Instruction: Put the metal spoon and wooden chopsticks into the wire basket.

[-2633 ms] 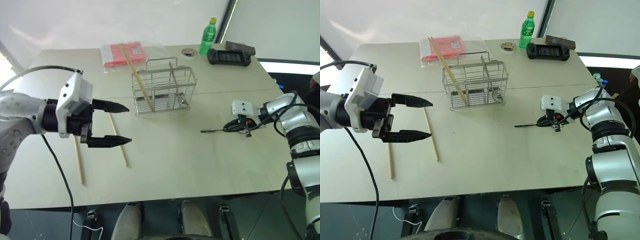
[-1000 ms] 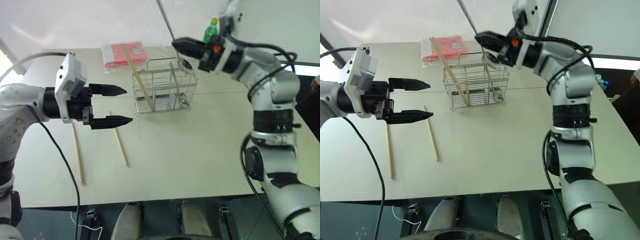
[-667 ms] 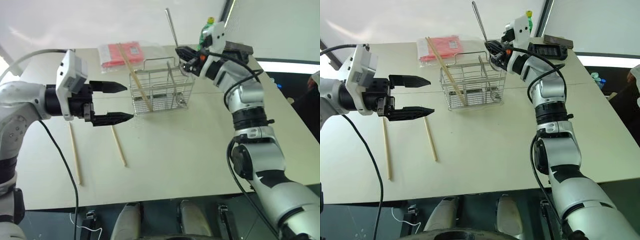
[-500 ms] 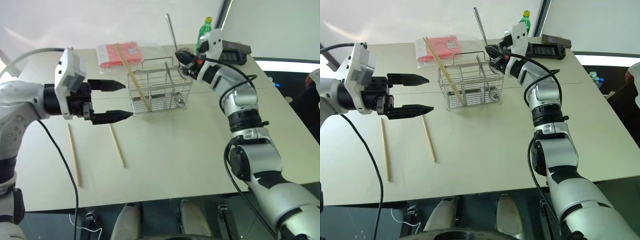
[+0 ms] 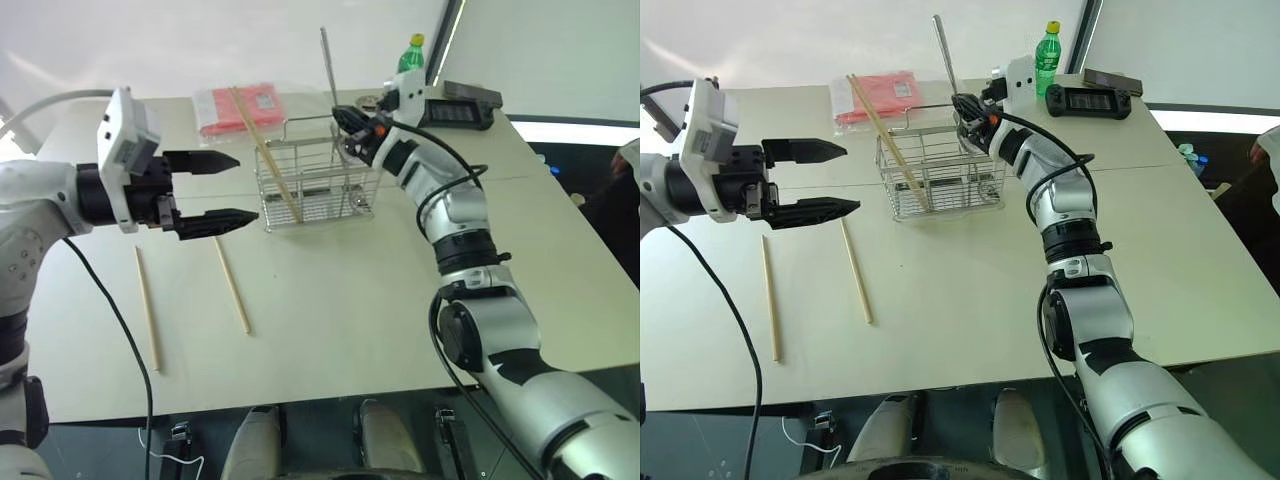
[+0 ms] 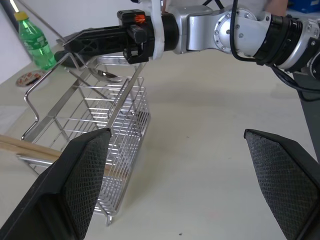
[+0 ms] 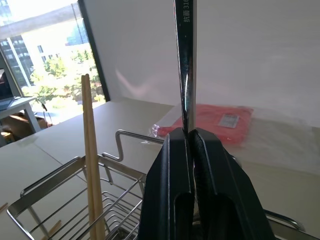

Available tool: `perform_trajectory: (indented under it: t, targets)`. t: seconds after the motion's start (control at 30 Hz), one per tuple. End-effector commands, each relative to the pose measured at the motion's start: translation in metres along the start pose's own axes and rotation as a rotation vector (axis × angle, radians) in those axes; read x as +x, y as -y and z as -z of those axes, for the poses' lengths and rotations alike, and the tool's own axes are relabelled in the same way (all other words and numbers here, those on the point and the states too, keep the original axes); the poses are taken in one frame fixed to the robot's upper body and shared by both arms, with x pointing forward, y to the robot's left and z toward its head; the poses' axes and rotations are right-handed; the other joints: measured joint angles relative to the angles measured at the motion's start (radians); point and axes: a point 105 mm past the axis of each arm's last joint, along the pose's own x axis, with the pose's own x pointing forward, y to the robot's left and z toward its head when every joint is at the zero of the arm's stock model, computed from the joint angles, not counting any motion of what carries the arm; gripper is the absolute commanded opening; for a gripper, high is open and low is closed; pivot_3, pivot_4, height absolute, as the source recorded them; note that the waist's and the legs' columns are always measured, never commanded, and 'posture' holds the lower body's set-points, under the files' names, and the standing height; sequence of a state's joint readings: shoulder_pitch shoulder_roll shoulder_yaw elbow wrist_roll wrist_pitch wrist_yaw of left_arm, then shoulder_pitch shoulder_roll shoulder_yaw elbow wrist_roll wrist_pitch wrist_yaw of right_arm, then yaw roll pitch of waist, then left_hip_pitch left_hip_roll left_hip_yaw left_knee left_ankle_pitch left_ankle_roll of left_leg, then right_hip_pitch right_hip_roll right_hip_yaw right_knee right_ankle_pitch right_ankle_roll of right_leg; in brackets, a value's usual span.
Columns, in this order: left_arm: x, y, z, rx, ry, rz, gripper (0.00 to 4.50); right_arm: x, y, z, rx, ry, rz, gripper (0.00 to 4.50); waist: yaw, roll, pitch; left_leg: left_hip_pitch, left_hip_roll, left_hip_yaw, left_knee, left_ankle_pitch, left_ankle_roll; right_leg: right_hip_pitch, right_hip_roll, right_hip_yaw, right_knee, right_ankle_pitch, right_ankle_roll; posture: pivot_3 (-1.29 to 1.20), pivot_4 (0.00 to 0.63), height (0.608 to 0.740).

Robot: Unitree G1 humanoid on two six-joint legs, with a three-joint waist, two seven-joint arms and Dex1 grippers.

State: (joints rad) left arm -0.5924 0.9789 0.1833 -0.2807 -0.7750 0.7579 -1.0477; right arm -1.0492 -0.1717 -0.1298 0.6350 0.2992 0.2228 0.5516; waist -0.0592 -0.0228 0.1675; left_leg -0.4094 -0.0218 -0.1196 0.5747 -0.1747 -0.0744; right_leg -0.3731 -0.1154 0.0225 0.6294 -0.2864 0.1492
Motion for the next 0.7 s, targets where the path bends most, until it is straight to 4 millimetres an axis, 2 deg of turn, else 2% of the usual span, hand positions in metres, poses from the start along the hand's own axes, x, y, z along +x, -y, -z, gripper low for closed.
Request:
perform_trajectory:
  t: [0.03, 0.07, 0.17, 0.3, 0.33, 0.4, 0.7]
  targets:
    - [-0.010, -0.005, -0.016, 0.054, 0.033, -0.044, 4.50, -0.003, 0.009, -0.013, 0.004, 0.075, 0.057, 0.02, -0.001, 0.000, 0.000, 0.000, 0.000, 0.000, 0.000, 0.000, 0.000, 0.000, 0.000, 0.000, 0.000, 0.000, 0.000, 0.00, 0.150, 0.721]
    - [-0.010, -0.006, -0.016, 0.054, 0.035, -0.046, 4.50, -0.004, 0.011, -0.011, 0.005, 0.075, 0.071, 0.02, -0.002, 0.000, 0.000, 0.000, 0.000, 0.000, 0.000, 0.000, 0.000, 0.000, 0.000, 0.000, 0.000, 0.000, 0.000, 0.00, 0.150, 0.721]
    - [-0.010, -0.006, -0.017, 0.055, 0.037, -0.047, 4.50, -0.006, 0.015, -0.006, 0.023, 0.070, 0.092, 1.08, -0.006, 0.000, 0.000, 0.000, 0.000, 0.000, 0.000, 0.000, 0.000, 0.000, 0.000, 0.000, 0.000, 0.000, 0.000, 0.00, 0.150, 0.721]
    - [-0.009, -0.007, -0.018, 0.057, 0.040, -0.045, 4.50, -0.008, 0.018, -0.003, 0.016, 0.060, 0.114, 3.02, -0.008, 0.000, 0.000, 0.000, 0.000, 0.000, 0.000, 0.000, 0.000, 0.000, 0.000, 0.000, 0.000, 0.000, 0.000, 0.00, 0.150, 0.721]
    - [-0.008, -0.007, -0.018, 0.058, 0.040, -0.045, 4.50, -0.008, 0.018, -0.004, 0.013, 0.059, 0.115, 3.64, -0.008, 0.000, 0.000, 0.000, 0.000, 0.000, 0.000, 0.000, 0.000, 0.000, 0.000, 0.000, 0.000, 0.000, 0.000, 0.00, 0.150, 0.721]
    - [-0.008, -0.007, -0.019, 0.060, 0.042, -0.044, 4.50, -0.009, 0.019, -0.004, 0.013, 0.060, 0.119, 4.45, -0.009, 0.000, 0.000, 0.000, 0.000, 0.000, 0.000, 0.000, 0.000, 0.000, 0.000, 0.000, 0.000, 0.000, 0.000, 0.00, 0.150, 0.721]
    - [-0.007, -0.008, -0.019, 0.061, 0.044, -0.043, 4.50, -0.010, 0.023, -0.016, -0.015, 0.079, 0.117, 4.45, -0.008, 0.000, 0.000, 0.000, 0.000, 0.000, 0.000, 0.000, 0.000, 0.000, 0.000, 0.000, 0.000, 0.000, 0.000, 0.00, 0.150, 0.721]
